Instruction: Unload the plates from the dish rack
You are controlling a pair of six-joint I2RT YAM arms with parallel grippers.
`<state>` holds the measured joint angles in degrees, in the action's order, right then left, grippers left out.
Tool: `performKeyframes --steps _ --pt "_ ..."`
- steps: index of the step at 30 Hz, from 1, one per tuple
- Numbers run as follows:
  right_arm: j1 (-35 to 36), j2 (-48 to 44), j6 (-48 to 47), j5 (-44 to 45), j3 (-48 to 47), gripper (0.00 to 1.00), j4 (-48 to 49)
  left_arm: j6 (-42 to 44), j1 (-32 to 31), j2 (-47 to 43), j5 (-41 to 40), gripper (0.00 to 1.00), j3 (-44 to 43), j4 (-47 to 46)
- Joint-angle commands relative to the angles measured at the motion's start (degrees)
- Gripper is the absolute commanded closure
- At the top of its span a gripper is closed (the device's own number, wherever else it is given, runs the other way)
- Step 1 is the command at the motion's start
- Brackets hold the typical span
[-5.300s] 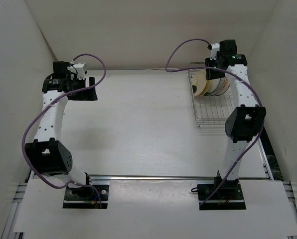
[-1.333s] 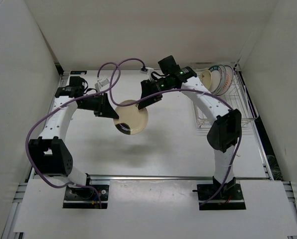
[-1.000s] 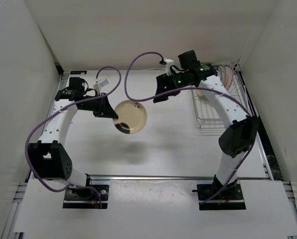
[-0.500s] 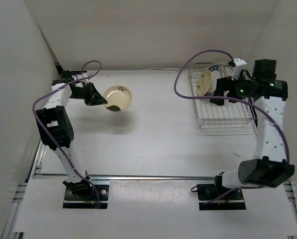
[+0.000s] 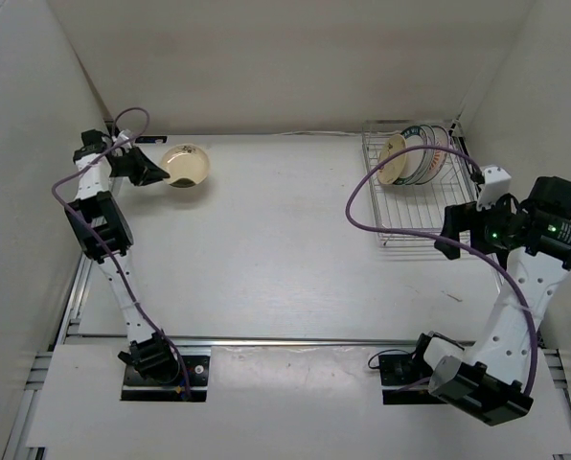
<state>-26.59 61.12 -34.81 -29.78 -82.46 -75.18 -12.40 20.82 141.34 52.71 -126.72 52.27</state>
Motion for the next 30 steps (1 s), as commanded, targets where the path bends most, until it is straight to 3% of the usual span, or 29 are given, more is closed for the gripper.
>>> performKeyframes --steps 1,18,20,21,22,25,26,30 --pt "-0.39 -2.14 -3.6 -2.47 0.63 0.0 -4.36 -1.74 1.85 0.42 -3.21 0.9 -4.24 -1.46" --pt "-0.39 -3.73 3.69 -8.8 6.25 0.0 -1.82 -3.33 4.93 5.35 -16.05 0.88 -7.14 -2.0" --pt "-0.39 -3.73 4.31 -8.8 6.87 0.0 -1.82 -3.33 4.93 5.88 -16.75 0.8 -7.14 -2.0" --pt "-0.39 -3.73 4.31 -8.8 6.87 0.0 -1.82 -2.81 4.93 5.88 -17.54 0.64 -7.14 -1.48" --pt "-0.39 -3.73 4.92 -8.8 6.87 0.0 -1.82 -2.8 4.93 5.88 -17.55 0.57 -7.14 -1.47" --pt "-0.39 -3.73 4.92 -8.8 6.87 0.0 -1.82 -2.28 4.93 5.88 -18.69 0.47 -7.14 -1.47" --pt "-0.39 -3.73 4.92 -8.8 6.87 0.0 -1.82 -2.27 4.93 5.27 -19.3 0.38 -6.62 -1.47" --pt "-0.39 -4.26 4.92 -8.8 6.87 0.0 -1.29 -1.75 4.93 4.21 -22.46 0.2 -4.86 -0.94"
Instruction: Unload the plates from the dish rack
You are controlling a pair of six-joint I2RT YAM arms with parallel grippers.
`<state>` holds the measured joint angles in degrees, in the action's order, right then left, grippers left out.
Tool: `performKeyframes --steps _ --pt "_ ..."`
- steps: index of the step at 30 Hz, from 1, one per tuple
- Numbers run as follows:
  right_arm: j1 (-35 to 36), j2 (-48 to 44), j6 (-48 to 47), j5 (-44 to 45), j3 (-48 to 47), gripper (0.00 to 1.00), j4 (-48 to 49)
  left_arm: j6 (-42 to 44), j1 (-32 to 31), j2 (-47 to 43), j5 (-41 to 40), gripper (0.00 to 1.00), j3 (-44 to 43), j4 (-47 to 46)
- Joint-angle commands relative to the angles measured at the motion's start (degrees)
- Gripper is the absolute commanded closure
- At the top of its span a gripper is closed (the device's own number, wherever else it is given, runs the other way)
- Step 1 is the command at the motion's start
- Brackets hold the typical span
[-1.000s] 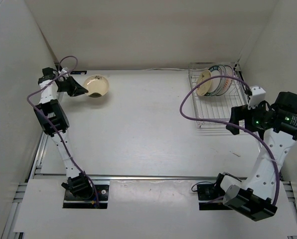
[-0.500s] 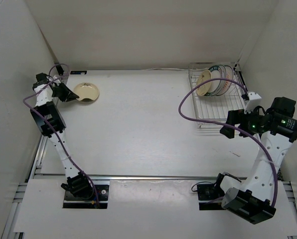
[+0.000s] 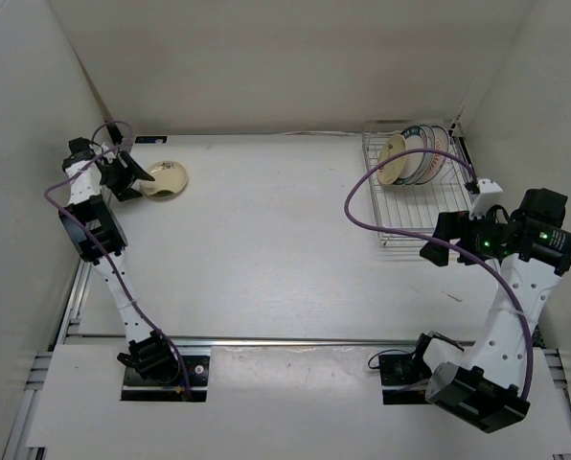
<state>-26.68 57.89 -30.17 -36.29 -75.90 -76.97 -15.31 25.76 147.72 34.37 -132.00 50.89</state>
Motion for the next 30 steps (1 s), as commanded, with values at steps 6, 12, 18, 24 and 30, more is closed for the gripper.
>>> performKeyframes --steps 6,12,18,24,30 --pt "-0.31 -1.55 5.28 0.77 -0.22 0.0 7.15 1.16 -0.01 -8.49 -14.67 0.11 6.93 1.49" --pt "0.22 0.37 16.63 4.74 -0.92 0.0 22.55 3.53 -0.53 -21.56 -15.22 0.1 11.85 2.02" --pt "7.15 13.01 19.19 16.14 -8.47 0.03 26.26 10.99 -7.29 -41.25 -13.46 0.07 24.37 -2.36" --pt "18.05 22.69 14.35 30.13 -13.91 0.01 31.88 19.26 -15.99 -63.85 -2.92 0.03 37.95 -6.16" --pt "20.96 36.23 18.57 29.87 -26.92 0.02 33.63 22.25 -22.24 -76.87 -0.37 0.02 49.02 -5.64"
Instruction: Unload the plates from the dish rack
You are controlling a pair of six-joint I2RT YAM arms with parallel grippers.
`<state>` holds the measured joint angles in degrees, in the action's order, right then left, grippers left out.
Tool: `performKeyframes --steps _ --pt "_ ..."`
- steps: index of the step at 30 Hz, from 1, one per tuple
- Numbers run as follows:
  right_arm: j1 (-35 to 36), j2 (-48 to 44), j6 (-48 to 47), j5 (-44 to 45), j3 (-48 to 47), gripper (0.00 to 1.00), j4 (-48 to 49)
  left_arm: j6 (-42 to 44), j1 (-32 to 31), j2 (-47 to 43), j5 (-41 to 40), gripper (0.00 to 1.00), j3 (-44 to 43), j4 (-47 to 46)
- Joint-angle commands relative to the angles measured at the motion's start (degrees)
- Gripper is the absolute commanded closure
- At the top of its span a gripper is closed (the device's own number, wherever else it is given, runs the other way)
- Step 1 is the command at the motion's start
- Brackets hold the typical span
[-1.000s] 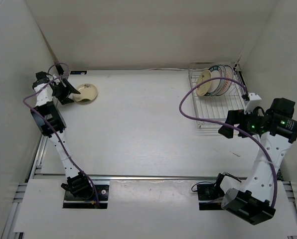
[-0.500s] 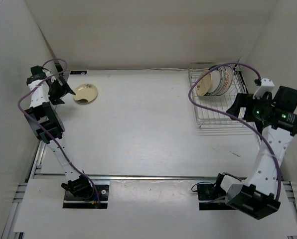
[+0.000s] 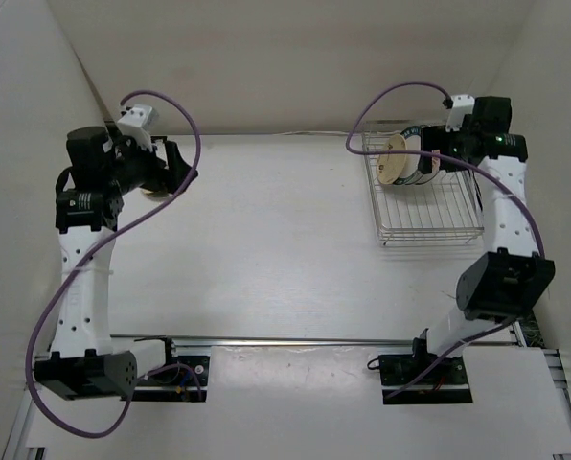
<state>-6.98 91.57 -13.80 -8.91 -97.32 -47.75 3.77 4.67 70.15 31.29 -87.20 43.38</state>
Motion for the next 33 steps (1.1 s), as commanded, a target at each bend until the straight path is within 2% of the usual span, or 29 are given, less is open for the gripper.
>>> performKeyframes --steps 1,3,7,11,17,24,33 --pt "1.79 5.52 2.2 2.49 -6.99 0.03 4.42 3.7 -1.15 -0.96 3.68 0.02 5.97 2.41" --pt "3.29 8.52 1.51 3.98 -11.39 0.07 5.03 5.35 -1.15 -2.12 5.7 0.02 7.56 3.64" --pt "6.19 15.21 -2.27 6.97 -16.76 0.24 5.03 6.16 -1.15 -2.83 6.24 0.01 10.29 5.75" --pt "7.6 21.01 -3.07 7.5 -19.57 0.3 5.56 6.16 -1.15 -2.83 6.24 0.01 10.91 5.76" --pt "8.21 26.55 -2.37 8.12 -23.61 0.35 6.61 6.16 -1.15 -1.77 6.24 0.01 10.91 5.76" --pt "8.21 31.47 -2.37 8.73 -25.55 0.37 7.67 6.16 -1.15 0.51 6.77 0.01 12.14 6.28" --pt "7.69 37.36 -1.23 9.26 -30.74 0.47 8.72 6.16 -1.15 3.15 6.77 0.01 10.56 6.81"
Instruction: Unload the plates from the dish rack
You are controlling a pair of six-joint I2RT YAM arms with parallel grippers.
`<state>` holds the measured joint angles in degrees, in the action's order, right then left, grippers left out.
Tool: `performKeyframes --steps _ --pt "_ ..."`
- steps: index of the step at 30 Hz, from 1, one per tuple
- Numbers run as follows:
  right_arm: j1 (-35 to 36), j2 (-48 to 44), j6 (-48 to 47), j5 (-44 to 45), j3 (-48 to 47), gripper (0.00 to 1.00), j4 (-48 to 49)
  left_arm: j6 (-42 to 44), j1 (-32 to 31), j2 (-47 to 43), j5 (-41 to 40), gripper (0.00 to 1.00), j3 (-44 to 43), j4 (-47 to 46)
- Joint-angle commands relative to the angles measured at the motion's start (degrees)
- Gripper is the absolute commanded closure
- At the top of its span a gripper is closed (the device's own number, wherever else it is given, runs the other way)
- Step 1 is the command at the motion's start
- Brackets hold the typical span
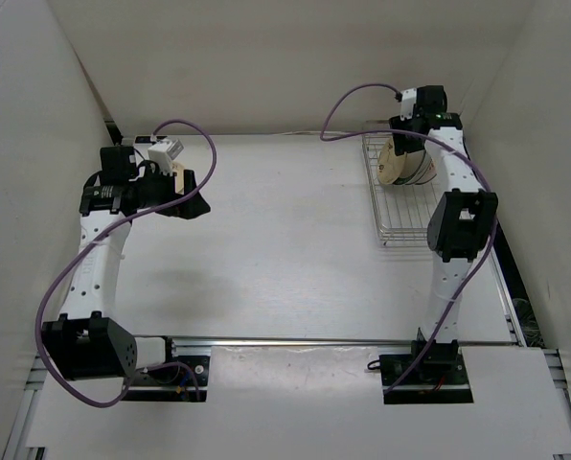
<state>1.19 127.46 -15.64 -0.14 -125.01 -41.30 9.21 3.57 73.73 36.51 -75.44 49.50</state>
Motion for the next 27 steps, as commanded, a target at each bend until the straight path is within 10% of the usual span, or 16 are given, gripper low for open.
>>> performKeyframes --steps 1,16,27 --pt "-0.49 1.48 0.61 0.49 -3.65 0.47 2.28 0.72 -0.06 -0.43 1.54 0.01 -1.2 0.69" --pt "0.03 1.74 2.28 3.92 -5.77 1.0 3.33 0.72 -0.06 -0.43 1.02 0.01 -1.2 0.69" --pt "6.01 -11.17 3.69 19.99 -3.84 1.0 8.95 0.72 -0.06 -2.02 2.07 0.01 -1.2 0.69"
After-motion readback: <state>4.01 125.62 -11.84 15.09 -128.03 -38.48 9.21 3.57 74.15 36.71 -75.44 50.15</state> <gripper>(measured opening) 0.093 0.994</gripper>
